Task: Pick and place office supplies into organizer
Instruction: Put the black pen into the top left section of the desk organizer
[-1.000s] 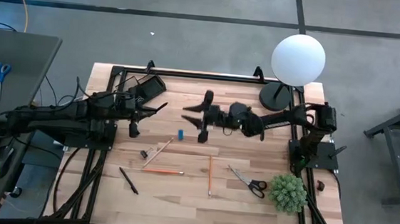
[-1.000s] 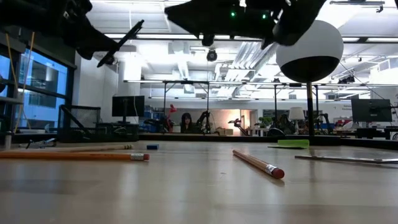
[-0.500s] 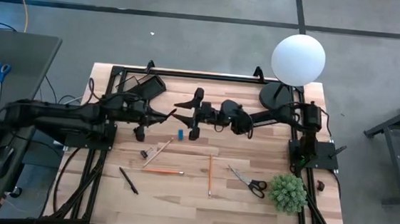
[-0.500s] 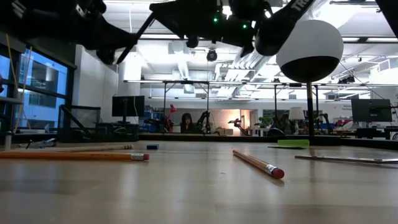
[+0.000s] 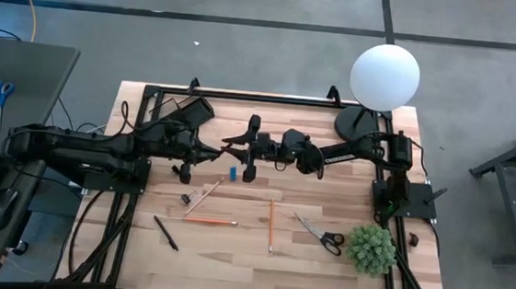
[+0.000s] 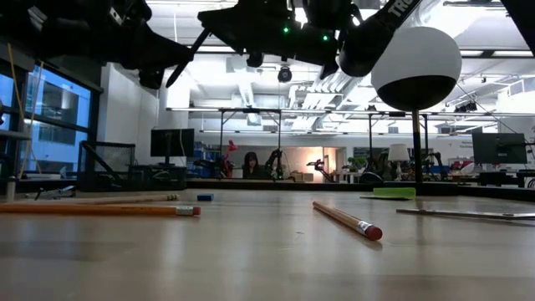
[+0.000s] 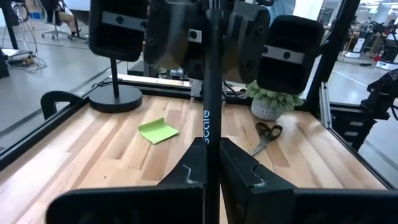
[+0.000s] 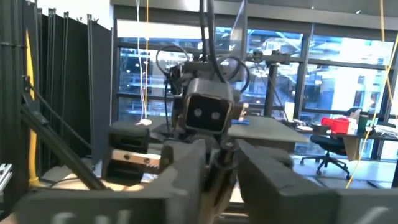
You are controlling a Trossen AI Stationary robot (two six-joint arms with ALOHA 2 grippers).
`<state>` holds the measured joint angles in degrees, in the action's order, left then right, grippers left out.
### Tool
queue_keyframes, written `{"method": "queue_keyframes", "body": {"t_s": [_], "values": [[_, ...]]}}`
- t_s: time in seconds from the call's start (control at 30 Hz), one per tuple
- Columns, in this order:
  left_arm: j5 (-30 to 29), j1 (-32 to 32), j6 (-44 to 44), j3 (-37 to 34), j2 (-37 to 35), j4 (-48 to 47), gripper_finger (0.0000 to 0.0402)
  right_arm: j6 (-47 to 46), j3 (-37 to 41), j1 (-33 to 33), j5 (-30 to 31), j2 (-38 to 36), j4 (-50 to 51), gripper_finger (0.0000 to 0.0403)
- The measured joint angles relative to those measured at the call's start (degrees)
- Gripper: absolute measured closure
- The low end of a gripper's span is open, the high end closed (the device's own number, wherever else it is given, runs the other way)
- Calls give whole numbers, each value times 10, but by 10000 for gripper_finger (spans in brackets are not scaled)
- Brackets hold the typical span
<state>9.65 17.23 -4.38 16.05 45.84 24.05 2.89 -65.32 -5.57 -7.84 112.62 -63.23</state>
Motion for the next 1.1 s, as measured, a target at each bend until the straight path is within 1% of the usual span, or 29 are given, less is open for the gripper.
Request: {"method": "queue_keyframes", "body": {"t_s": [0.1, 0.13, 0.3, 0.37, 0.43, 0.53, 0.6, 0.73, 0.83, 0.93, 1.1], "values": [[0, 0, 2, 0, 0, 0, 401, -1, 0, 0, -5, 0, 7, 379], [0, 0, 3, 0, 0, -1, 401, 2, 0, 1, -4, 0, 8, 384], [-2, 0, 11, 0, 0, -6, 401, 3, 0, 0, 4, 0, 12, 373], [-2, 0, 11, 0, 0, -7, 397, 3, 0, 1, 4, 0, 15, 382], [-3, 0, 11, 0, 0, -11, 387, 6, 0, 1, 4, 0, 19, 384], [-10, 0, 9, 0, 0, -15, 357, 7, -1, 1, 11, 0, 27, 384], [-24, 0, 4, 0, 0, -19, 331, 9, -1, 0, 17, 0, 40, 384], [-33, 0, -2, 0, 0, -27, 282, 17, 0, -1, 24, 0, 61, 384], [-47, 0, -4, 0, 2, -42, 257, 18, -10, 0, 22, 0, 91, 384], [-64, 0, -4, 0, 19, -58, 247, 26, -33, 1, 19, 0, 134, 384], [-67, 0, -4, 0, 46, -40, 254, 36, -73, 6, 19, 0, 233, 384]]}}
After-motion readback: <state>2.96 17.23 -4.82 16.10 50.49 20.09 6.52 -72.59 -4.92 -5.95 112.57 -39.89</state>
